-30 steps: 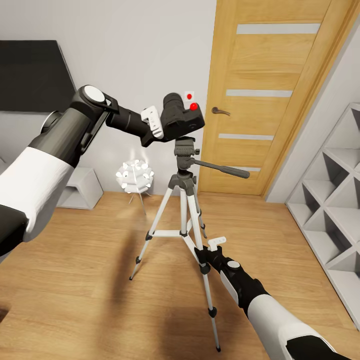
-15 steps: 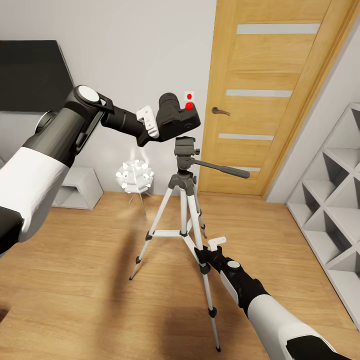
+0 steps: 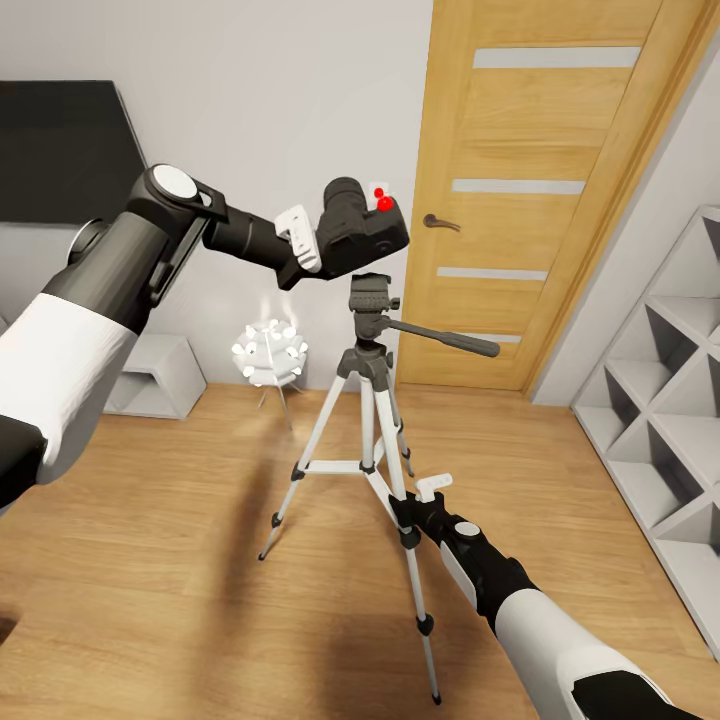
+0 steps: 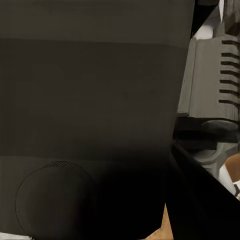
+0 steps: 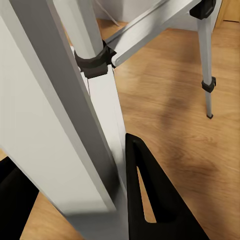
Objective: Attach the digital camera to the camera tripod in the bedroom.
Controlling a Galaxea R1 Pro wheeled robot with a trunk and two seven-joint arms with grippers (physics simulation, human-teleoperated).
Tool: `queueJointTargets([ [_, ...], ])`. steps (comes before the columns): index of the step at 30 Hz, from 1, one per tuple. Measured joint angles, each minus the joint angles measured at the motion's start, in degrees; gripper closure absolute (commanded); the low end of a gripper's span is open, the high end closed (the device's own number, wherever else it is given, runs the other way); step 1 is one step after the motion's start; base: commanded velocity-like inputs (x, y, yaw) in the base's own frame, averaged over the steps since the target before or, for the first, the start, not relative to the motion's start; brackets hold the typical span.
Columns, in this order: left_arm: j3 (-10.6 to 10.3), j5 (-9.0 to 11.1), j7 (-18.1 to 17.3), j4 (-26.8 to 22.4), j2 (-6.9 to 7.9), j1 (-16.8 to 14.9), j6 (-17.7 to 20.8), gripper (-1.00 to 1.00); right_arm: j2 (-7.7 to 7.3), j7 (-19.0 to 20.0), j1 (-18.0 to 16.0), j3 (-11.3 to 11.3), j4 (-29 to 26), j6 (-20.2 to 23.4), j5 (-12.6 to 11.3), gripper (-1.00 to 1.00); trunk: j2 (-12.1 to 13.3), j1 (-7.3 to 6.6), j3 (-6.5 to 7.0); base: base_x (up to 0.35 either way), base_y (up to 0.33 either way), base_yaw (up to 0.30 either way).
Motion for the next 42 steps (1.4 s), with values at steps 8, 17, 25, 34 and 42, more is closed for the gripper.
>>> queueJointTargets([
  [8, -3.1, 1.6, -0.4, -1.5, 0.16, 0.0, -0.1, 1.00, 0.00, 0.0, 0.0, 0.0, 0.0, 0.0, 0.1, 1.00, 0.0, 0.00, 0.00, 0.000, 0.000, 0.000],
  [17, -6.0, 6.3, -0.7, -2.5, 0.52, 0.0, -0.2, 1.00, 0.00, 0.0, 0.0, 0.0, 0.0, 0.0, 0.1, 1.00, 0.0, 0.00, 0.00, 0.000, 0.000, 0.000],
  [25, -7.4, 8.2, -2.7, -2.6, 1.75, 0.0, -0.2, 1.00, -0.01, 0.0, 0.0, -0.2, 0.1, 0.0, -0.1, 1.00, 0.0, 0.00, 0.00, 0.000, 0.000, 0.000],
  [34, -7.7, 8.4, -2.8, -2.5, 3.24, 0.0, 0.4, 1.00, 0.00, 0.0, 0.0, -0.1, 0.0, 0.0, 0.0, 1.00, 0.0, 0.00, 0.00, 0.000, 0.000, 0.000],
  [42, -7.7, 8.1, -2.1, -1.7, 3.93, 0.0, 0.6, 1.00, 0.00, 0.0, 0.0, -0.1, 0.0, 0.0, 0.0, 1.00, 0.0, 0.00, 0.00, 0.000, 0.000, 0.000],
])
